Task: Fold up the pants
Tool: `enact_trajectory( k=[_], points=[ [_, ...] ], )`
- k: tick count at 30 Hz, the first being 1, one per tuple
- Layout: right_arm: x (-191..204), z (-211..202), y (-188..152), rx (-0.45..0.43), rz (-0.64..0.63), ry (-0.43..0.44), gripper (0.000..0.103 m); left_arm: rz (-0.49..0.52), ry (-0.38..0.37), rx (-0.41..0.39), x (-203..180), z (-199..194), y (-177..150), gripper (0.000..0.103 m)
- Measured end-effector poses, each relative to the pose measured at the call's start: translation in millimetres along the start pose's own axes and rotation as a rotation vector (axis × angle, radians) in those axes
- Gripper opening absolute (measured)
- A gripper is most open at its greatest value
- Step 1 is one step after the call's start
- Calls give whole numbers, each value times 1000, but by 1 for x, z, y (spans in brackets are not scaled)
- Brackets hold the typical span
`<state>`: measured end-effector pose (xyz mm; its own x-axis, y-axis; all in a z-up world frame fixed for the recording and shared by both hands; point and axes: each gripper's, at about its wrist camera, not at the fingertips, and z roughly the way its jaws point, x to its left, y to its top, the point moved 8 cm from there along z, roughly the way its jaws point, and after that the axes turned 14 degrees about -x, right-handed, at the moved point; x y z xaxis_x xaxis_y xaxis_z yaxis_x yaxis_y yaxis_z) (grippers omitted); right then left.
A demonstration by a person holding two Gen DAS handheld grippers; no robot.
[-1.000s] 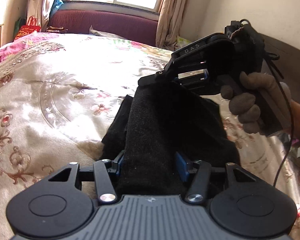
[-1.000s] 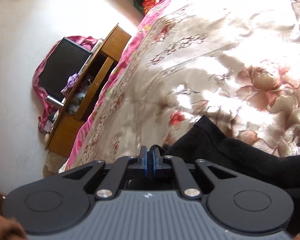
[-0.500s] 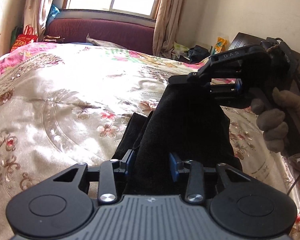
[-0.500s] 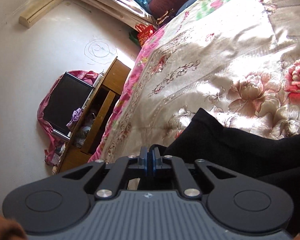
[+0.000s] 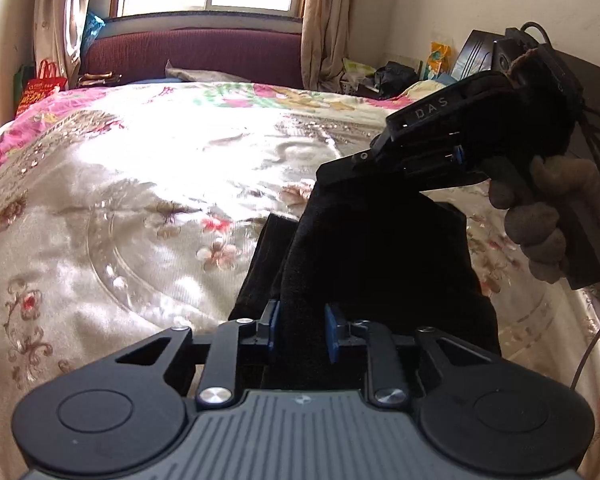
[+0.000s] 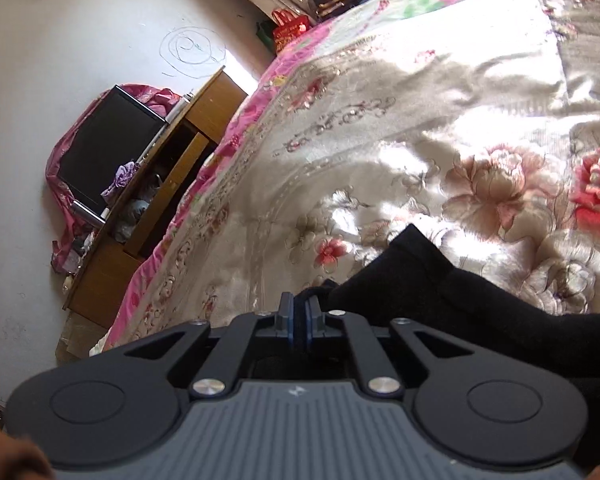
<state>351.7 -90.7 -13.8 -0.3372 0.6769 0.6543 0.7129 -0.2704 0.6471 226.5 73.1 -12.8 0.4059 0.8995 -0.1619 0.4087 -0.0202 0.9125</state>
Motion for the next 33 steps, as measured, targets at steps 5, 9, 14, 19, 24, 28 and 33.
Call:
enact_trajectory(
  k=[5,9,14,19,24,28,33],
  points=[
    [11,-34,31,-135,-3,10,6,86,-20,-73,-3,8,34,38],
    [-20,0,32,-170,32,-73,6,109,47,6,13,48,17,38],
    [-58,72,-24,-34,59,-141,7,88,126,56,33,53,-23,45],
    [-58,36,12,-124,165,-85,19,57,128,22,41,33,-4,60],
    [-42,-32,39,-272,46,-119,20,147,186,-35,30,14,13,60],
    [-15,-23,2,-151,-59,-45,28,175,165,-58,15,19,16,65],
    [-68,16,-32,-59,42,-185,6,214,184,96,20,51,-25,68]
  ],
)
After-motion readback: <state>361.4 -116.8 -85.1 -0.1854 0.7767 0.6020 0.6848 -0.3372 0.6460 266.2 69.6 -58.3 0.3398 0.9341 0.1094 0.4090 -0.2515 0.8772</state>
